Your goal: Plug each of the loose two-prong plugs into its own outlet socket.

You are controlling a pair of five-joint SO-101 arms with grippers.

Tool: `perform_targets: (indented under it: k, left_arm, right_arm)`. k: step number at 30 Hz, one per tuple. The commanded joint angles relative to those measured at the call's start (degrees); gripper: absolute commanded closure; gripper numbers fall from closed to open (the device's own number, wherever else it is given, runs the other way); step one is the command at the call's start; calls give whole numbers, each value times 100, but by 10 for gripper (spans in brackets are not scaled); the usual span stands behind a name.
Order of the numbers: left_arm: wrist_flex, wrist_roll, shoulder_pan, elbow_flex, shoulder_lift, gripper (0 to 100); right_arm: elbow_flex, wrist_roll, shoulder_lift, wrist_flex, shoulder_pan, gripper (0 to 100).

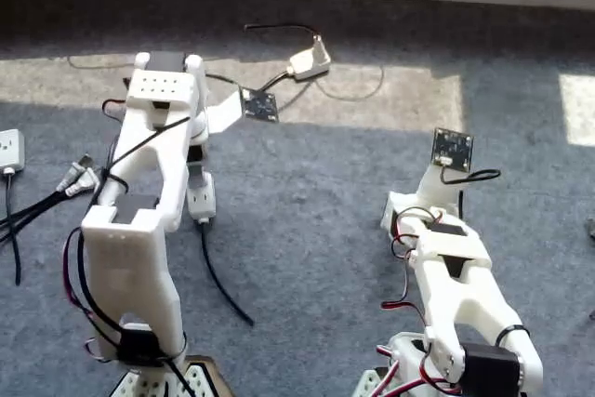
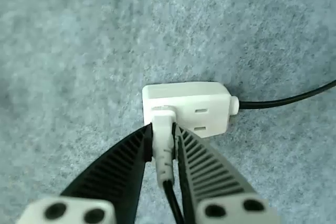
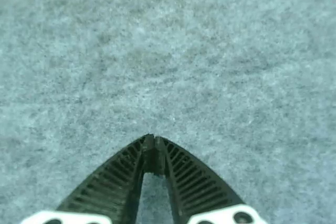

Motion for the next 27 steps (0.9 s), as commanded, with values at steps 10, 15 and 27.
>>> perform_targets:
  k: [10,15,27]
  left_arm:
    - [141,26,84,-92,576,994]
    - [141,26,31,-127,1147,994]
    - [220,1099,22,-919,1270,876]
  right_arm:
    - [-277,-62,4,-4,40,991]
    - [-277,-62,4,-4,40,991]
    - [-277,-62,4,-4,40,991]
